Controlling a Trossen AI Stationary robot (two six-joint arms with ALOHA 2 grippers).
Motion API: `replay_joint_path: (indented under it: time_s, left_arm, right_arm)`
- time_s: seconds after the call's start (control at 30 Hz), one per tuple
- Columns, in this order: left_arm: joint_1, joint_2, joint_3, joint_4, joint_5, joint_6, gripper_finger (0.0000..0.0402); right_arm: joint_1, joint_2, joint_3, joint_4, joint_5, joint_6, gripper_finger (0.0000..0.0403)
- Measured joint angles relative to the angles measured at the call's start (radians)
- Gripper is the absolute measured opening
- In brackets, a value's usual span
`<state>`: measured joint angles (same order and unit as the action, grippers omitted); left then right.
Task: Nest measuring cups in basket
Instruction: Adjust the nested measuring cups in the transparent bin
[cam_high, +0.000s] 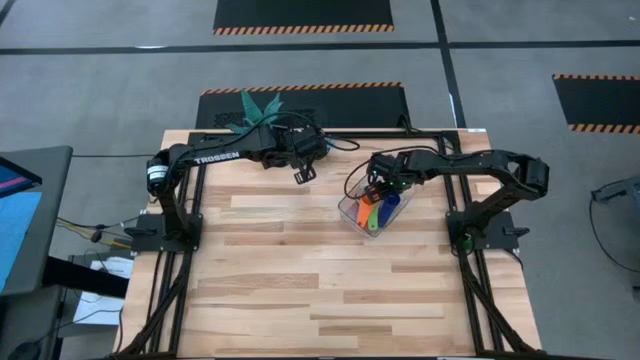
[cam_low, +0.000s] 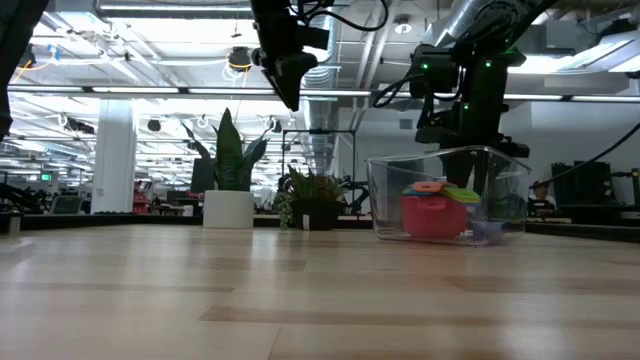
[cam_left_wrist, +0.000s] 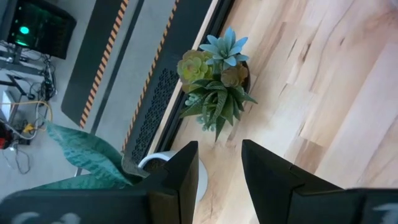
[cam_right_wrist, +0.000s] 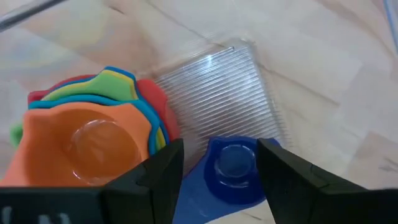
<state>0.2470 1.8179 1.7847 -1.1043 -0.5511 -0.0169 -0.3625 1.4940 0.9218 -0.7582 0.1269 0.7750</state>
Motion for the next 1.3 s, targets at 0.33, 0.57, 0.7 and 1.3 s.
replay_joint_path:
  time_s: [0.33, 0.57, 0.7, 1.3]
  left_arm:
    - [0.0, 0.0, 0.0, 0.005, 0.011, 0.017, 0.0113]
    - [0.0, 0.0, 0.0, 0.005, 0.046, 0.02, 0.0113]
    - [0.0, 0.0, 0.0, 0.004, 0.049, 0.02, 0.0113]
    - [0.0, 0.0, 0.0, 0.005, 0.049, 0.021, 0.0113]
  right_arm:
    - [0.015, 0.0, 0.0, -0.056, 0.006, 0.04, 0.0223]
    - [0.007, 0.0, 0.0, -0.029, 0.006, -0.07, 0.0223]
    - [0.007, 0.0, 0.0, -0.028, 0.006, -0.093, 0.0223]
    - [0.007, 0.0, 0.0, 0.13, 0.009, -0.317, 0.0223]
